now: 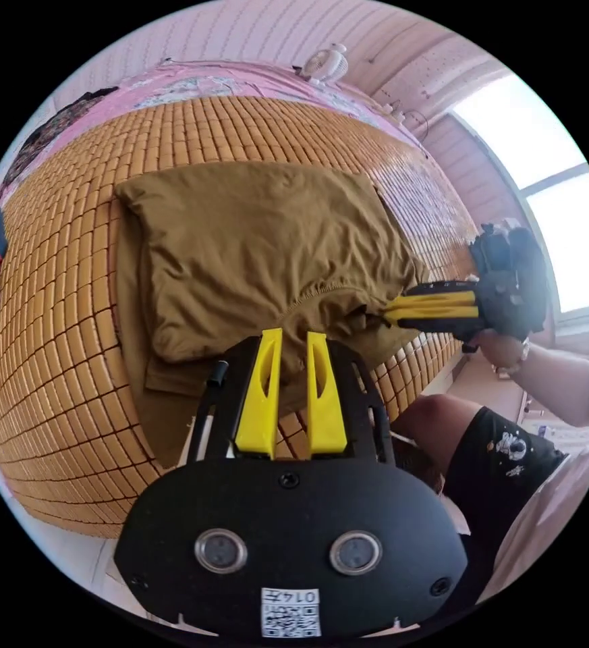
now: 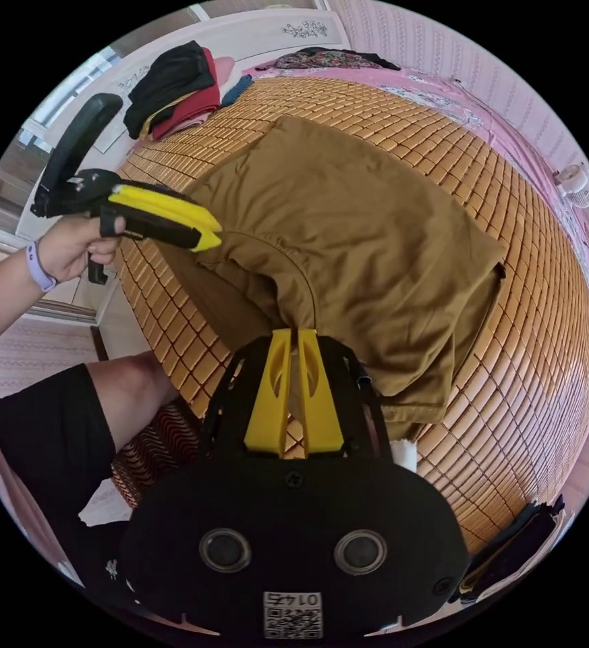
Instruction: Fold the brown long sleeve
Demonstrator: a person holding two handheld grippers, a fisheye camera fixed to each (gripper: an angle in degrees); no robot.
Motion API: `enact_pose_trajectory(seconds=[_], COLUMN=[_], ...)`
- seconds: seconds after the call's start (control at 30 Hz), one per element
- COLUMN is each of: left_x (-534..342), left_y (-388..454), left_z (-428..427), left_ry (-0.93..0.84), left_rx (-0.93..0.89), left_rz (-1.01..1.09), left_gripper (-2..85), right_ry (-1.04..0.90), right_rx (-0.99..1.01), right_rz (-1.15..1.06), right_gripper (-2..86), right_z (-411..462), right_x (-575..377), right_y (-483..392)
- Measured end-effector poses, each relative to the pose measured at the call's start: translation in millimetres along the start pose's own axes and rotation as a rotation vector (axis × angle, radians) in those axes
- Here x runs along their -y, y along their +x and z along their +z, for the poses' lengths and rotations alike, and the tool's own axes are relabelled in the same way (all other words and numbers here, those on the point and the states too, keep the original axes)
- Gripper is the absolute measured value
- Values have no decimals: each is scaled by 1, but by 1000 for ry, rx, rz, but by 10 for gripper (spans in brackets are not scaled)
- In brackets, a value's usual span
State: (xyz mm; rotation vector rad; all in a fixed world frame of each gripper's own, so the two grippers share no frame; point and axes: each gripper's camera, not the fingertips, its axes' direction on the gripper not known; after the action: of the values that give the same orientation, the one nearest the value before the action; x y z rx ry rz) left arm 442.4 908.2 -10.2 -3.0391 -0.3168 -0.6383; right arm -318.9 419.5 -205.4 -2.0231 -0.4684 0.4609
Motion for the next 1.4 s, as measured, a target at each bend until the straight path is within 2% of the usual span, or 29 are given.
enact_pose_trajectory(seconds=[0.03,0.07,0.17,0.3,0.33,0.43,0.53,0.63,0.8,1.0,1.17,1.33,1.4], left_x=[4,5,3,-9,-13,-23,-40,-64,-92,-125,-169,-216,-239], left_y=[10,20,41,60,67,87,101,111,104,105,116,131,136], left_z=[15,18,8,18,16,17,16,14,9,6,7,3,-1], left_ry=[-130,-158,-162,-213,-197,-192,-137,-49,30,87,221,225,217], left_rx=[22,69,119,168,185,245,287,315,224,183,236,261,239], left_rz=[31,57,94,132,151,211,196,181,39,33,34,35,18], left_gripper=[31,4,-7,-9,-10,-10,-10,-10,-10,-10,-10,-10,-10], right_ry=[9,29,23,-111,-176,-70,-66,-88,-92,-96,29,102,82], right_rx=[15,8,48,-31,-98,-136,-195,-158,-79,-115,-191,-368,-366], right_rz=[-1,-14,-60,-23,-16,59,50,89,99,99,72,45,53], right_gripper=[5,4,3,-1,-4,-8,-9,-9,-9,-9,-8,-5,-5], right_z=[-16,-35,-71,-45,-30,-42,-48,-56,-70,-84,-96,-104,-109], right_x=[0,-1,-4,-5,-6,-19,-19,-15,-17,-19,-44,-69,-83], right_y=[-2,-7,-23,-40,-47,-63,-83,-86,-87,-111,-142,-197,-219])
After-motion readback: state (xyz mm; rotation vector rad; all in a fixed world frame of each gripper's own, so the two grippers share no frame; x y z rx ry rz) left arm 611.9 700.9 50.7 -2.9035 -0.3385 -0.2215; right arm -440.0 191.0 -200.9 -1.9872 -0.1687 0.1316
